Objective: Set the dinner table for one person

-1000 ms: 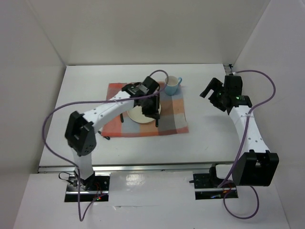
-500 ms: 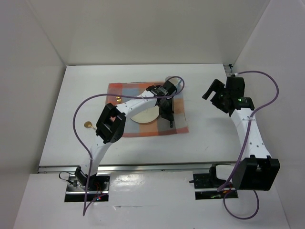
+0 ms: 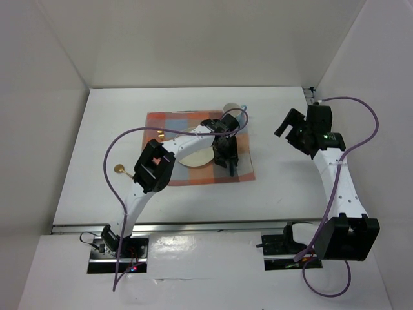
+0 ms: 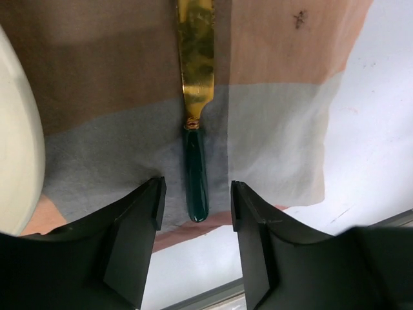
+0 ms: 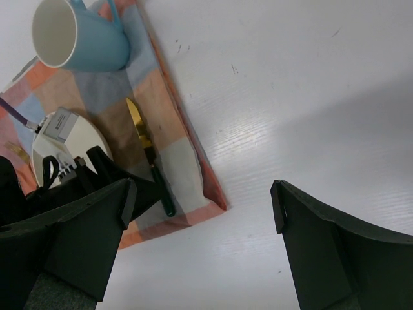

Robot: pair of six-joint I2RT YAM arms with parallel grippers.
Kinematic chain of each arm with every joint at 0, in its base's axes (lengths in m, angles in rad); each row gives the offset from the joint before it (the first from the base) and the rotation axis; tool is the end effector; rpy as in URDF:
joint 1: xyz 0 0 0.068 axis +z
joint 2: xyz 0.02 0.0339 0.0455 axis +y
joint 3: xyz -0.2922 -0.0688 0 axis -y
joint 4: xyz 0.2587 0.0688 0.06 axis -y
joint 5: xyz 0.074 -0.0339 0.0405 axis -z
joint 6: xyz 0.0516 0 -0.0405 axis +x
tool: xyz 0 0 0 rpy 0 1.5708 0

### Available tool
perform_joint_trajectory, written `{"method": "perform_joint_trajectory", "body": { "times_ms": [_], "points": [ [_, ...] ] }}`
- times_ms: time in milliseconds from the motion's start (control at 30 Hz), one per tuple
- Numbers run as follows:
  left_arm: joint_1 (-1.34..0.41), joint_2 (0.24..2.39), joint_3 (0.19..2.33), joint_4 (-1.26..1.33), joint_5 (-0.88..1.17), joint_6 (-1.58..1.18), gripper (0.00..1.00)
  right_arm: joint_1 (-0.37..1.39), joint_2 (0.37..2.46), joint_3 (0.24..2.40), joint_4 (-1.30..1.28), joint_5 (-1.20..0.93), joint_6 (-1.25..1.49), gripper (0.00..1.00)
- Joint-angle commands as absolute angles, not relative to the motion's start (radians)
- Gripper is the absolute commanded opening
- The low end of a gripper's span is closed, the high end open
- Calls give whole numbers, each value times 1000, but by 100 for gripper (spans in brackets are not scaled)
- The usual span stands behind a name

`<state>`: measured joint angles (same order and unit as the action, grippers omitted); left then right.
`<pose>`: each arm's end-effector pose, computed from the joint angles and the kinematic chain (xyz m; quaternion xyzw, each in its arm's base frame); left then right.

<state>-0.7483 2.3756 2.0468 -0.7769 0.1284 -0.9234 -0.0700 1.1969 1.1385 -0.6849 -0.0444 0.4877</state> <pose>0.3993 -0.3797 0.1774 -0.0702 0.9687 -0.2125 0.1079 0.2670 -0.0164 0.3453 0.2434 0.8825 0.1032 0.3890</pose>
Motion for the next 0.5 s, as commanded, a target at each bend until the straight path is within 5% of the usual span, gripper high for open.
{"method": "perform_joint_trajectory", "body": {
  "times_ms": [0, 200, 333, 400, 467],
  "points": [
    [-758, 2286, 2042, -767, 110, -927, 62, -77, 1163, 1154, -706, -35, 471, 99],
    [-758, 2102, 2045, -834, 19, -858, 50, -77, 1154, 1154, -706, -26, 462, 99],
    [-704, 1813, 1768, -905, -155, -879, 41, -77, 1154, 1163, -697, -35, 462, 99],
    [-579, 1712, 1616, -905, -155, -923, 41, -77, 1154, 1163, -683, -35, 453, 99],
    [-421, 1573, 1381, -859, -134, -939, 55, -86, 1154, 1150, -664, -78, 453, 99]
  ]
}}
